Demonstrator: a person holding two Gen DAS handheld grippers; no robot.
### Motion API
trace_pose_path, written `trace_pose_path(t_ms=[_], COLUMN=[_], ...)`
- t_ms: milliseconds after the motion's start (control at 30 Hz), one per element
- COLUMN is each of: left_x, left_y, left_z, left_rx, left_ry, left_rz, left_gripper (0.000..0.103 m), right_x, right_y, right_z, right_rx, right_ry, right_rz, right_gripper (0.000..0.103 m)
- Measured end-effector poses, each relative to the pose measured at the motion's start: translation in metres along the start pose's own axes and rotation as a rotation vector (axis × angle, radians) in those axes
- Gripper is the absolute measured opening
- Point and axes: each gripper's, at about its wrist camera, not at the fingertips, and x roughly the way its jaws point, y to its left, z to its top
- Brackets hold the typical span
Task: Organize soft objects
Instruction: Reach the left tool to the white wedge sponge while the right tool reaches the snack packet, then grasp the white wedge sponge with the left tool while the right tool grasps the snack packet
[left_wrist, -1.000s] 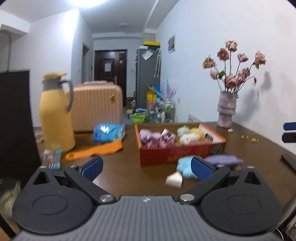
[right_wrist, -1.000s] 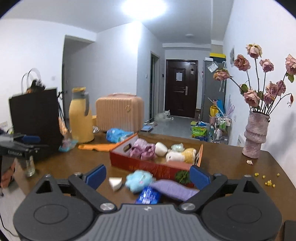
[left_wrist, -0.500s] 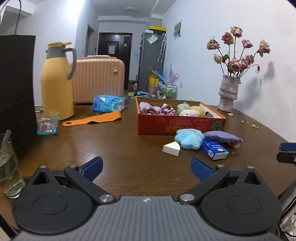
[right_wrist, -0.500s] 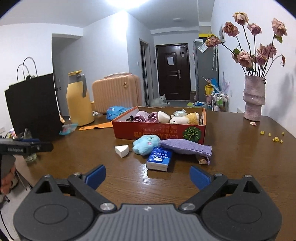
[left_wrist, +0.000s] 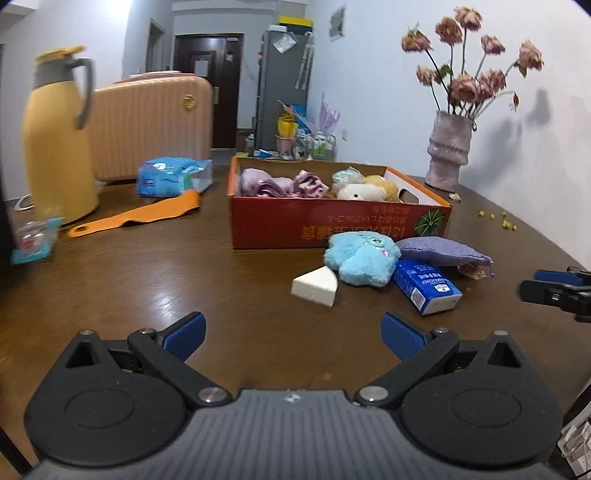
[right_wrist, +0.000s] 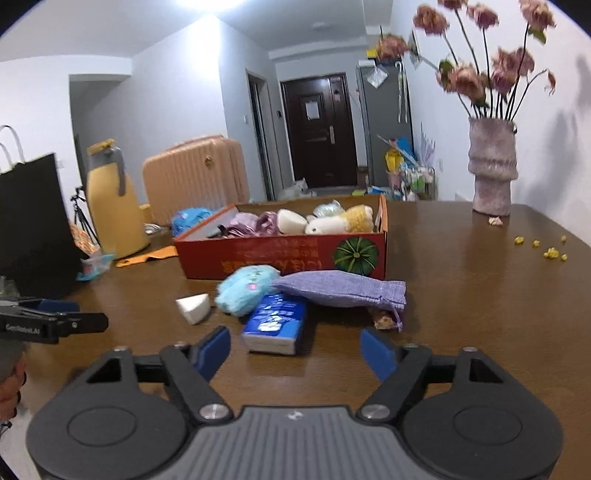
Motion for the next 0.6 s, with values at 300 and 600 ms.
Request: trace_pose_path(t_ms=[300,600], left_x=[0.081,0.122], left_y=[-0.009,-0.003], left_z=[0.023,0.031], left_rx=[0.038,0.005], left_ry=[0.057,0.148], left_rz=[-0.027,-0.093], left_gripper=[0.100,0.074], right_x=[0.091,0.128], right_y=[-0.031,-0.052], right_z=[0.016,0.025], right_rx=[-0.033,-0.011], right_ry=[0.091,0.133], right_rz=[-0.158,-0.177], right_gripper=[0.056,0.049])
